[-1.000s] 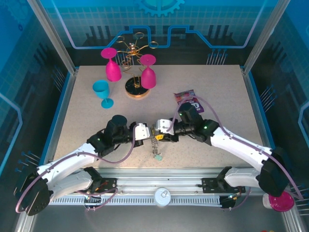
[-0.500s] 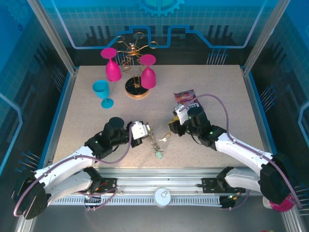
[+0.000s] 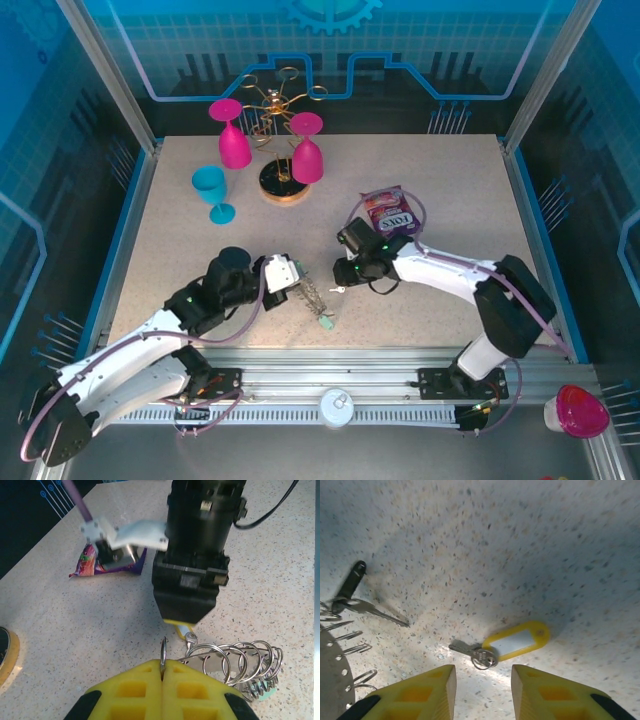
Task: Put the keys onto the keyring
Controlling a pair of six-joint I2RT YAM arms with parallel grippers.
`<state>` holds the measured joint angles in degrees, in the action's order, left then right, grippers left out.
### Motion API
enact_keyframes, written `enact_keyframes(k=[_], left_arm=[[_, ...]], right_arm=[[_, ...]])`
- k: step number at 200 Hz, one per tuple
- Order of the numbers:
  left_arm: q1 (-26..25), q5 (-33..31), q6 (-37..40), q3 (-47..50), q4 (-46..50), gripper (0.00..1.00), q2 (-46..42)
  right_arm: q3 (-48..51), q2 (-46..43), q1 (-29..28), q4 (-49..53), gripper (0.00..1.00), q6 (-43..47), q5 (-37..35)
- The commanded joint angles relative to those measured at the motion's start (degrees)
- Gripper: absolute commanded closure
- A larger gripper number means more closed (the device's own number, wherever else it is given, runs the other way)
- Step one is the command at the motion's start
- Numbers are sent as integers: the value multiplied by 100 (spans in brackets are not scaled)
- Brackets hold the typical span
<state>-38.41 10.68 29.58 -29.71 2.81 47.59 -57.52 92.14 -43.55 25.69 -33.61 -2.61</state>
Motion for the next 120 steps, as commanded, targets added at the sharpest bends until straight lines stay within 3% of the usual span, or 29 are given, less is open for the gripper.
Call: enact_keyframes(k=[1, 80, 97, 120], left_arm=[[3, -25, 206, 62, -67, 100, -111], [3, 48, 232, 36, -105, 100, 1], [2, 40, 241, 28, -81, 100, 2], [1, 39, 258, 27, -68, 100, 1]], right_arm=[[-355, 408, -133, 740, 64, -370, -113], [-1109, 1490, -488, 1306, 61, -656, -574], [-1212, 1597, -535, 1389, 65, -665, -721], [-1172, 1488, -525, 1472, 79, -617, -1001]])
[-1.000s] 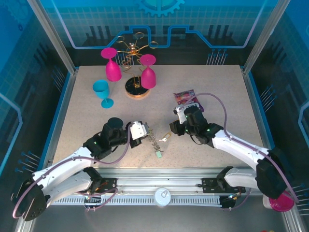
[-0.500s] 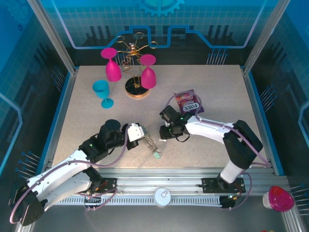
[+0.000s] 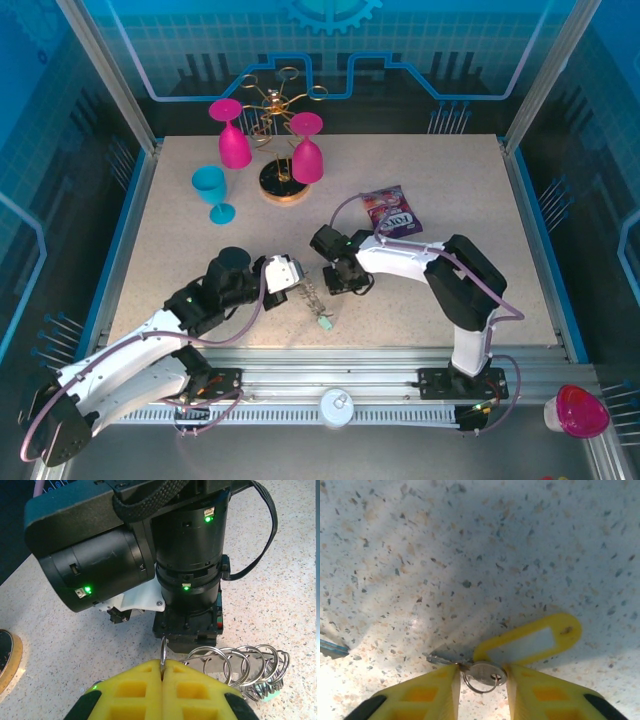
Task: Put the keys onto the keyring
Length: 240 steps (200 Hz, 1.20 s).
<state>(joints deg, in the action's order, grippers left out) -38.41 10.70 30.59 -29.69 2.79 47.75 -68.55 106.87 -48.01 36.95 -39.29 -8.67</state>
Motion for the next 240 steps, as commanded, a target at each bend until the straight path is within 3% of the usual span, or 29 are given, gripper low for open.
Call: enact_keyframes(k=[1, 22, 65, 102, 122, 162, 216, 240], left_arm=[[5, 37, 158, 25, -71, 100, -12], [8, 38, 167, 25, -77, 100, 14], [6, 63, 175, 16, -84, 100, 17], [3, 93, 167, 25, -137, 100, 41], [3, 112, 161, 16, -147, 100, 60], [-2, 105, 167, 24, -108, 100, 22], [2, 110, 168, 33, -137, 100, 44], [0, 113, 175, 25, -139, 100, 59]], right_arm=[[-65, 8, -78, 347, 80, -42, -406], [46, -227, 4, 466, 100, 40, -457], [351, -1018, 193, 876, 100, 357, -736], [659, -1301, 318, 869, 100, 491, -543], [532, -1103, 330, 648, 75, 430, -168], [24, -453, 195, 318, 49, 223, -126], [-490, 270, 85, 402, 44, 226, -348], [-582, 512, 33, 554, 51, 264, -485]])
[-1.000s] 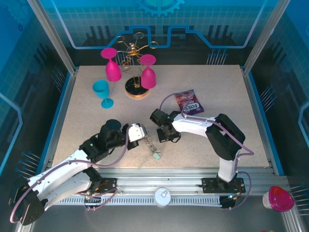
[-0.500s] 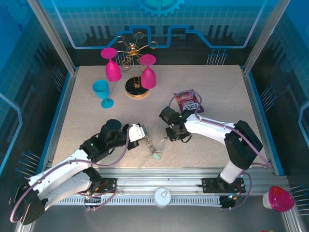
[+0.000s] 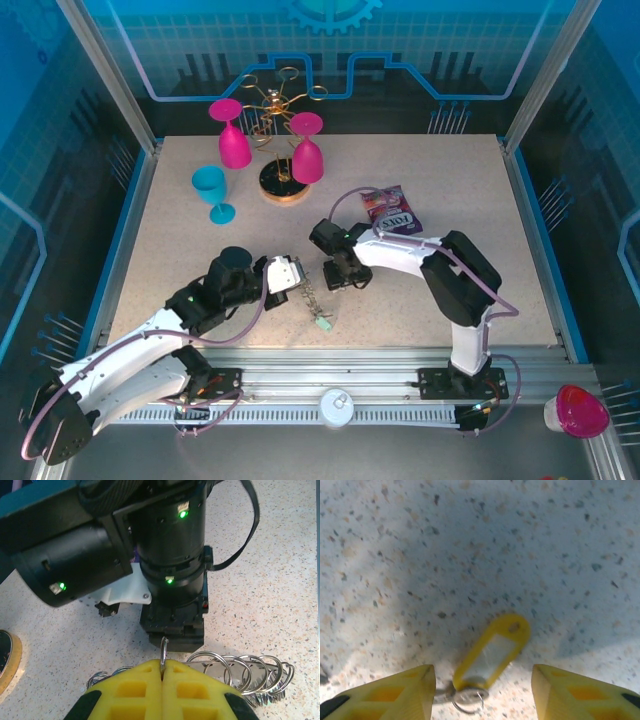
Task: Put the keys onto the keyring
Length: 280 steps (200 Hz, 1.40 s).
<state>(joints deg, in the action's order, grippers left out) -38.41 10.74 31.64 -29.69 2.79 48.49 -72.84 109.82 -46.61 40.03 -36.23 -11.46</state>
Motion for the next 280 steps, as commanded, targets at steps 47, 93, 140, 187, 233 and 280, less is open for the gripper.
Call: enact_keyframes(k=[47, 93, 140, 187, 233, 280], left_arm=[[0, 112, 79, 18, -121, 100, -27], [1, 132, 90, 16, -125, 100, -34], [-1, 203, 66, 16, -168, 100, 9], [0, 235, 112, -13, -169, 100, 55], [-1, 269, 97, -11, -214, 100, 100], [0, 293, 79, -9, -238, 100, 118]], right_arm=[[76, -68, -69, 480, 77, 23, -606], [422, -990, 176, 827, 94, 363, -894], [779, -1186, 385, 628, 68, 415, -454], [879, -1501, 586, 533, 54, 633, -304], [1342, -1847, 567, 420, 60, 468, 379], [1421, -1675, 273, 213, 58, -426, 282]])
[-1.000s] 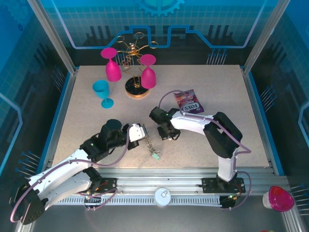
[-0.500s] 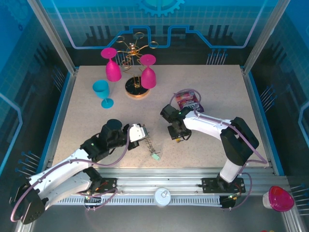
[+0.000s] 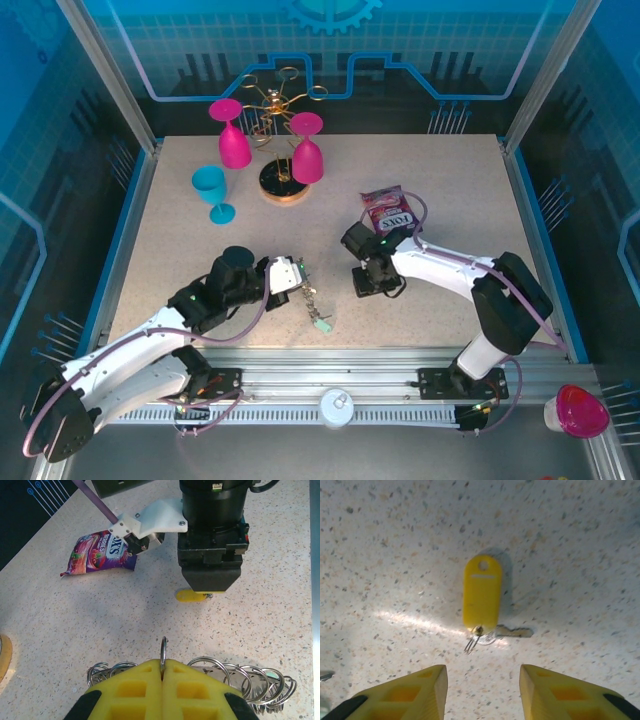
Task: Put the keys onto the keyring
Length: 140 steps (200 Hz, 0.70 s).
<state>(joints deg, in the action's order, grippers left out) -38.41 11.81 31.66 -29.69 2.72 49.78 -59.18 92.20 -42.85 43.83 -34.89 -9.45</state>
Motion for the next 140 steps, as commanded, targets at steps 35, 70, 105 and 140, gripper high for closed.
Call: enact_keyframes(k=[35, 70, 105, 140], left_arm=[[-3, 186, 93, -10, -208, 100, -19], [-4, 179, 98, 5, -227, 100, -21], [-5, 179, 101, -10, -216, 100, -19], [-3, 171, 107, -12, -195, 100, -37]], right_arm=[[-28, 464, -182, -229, 65, -707, 47], [-28, 619, -221, -190, 70, -729, -79], [-92, 726, -227, -185, 74, -716, -157], [-138, 742, -242, -78, 79, -711, -307]])
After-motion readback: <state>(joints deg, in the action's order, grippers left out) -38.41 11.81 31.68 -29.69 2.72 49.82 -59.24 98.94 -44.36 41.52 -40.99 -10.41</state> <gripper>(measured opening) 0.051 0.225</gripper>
